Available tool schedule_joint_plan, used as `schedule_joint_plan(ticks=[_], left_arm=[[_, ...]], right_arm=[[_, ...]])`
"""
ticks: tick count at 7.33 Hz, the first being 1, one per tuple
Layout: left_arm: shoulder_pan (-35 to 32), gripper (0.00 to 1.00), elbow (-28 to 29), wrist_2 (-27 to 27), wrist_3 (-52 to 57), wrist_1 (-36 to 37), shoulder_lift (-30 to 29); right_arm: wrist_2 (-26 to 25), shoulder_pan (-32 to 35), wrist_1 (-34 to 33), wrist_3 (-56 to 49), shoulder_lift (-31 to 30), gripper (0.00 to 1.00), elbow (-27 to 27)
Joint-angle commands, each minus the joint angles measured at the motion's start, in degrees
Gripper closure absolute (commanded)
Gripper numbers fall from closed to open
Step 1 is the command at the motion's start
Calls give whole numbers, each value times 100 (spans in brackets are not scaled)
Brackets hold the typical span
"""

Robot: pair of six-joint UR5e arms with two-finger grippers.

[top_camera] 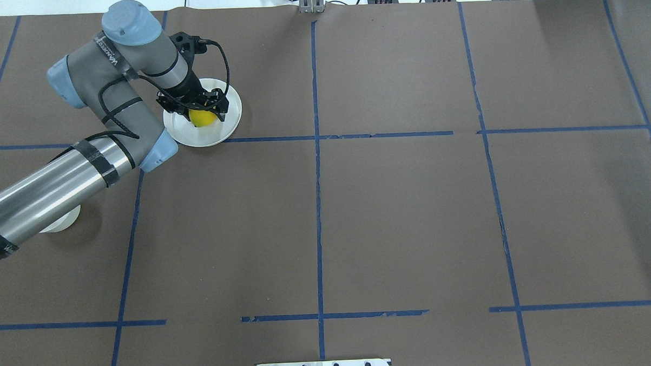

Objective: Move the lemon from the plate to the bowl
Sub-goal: 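Lower the left gripper and close it around the lemon, then lift the lemon with the left gripper and carry it over the white bowl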

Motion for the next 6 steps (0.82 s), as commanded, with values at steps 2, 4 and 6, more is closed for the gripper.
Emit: schedule_joint_plan(ticks=[2,4,6], left_arm=[[-226,100,-243,-8,0,87,50],[-403,100,-1783,-17,53,786,1021],[-552,100,-3428,9,516,1553,2163]], right_arm=[[-2,0,0,0,0,0,0],[-2,0,0,0,0,0,0],[-2,0,0,0,0,0,0]])
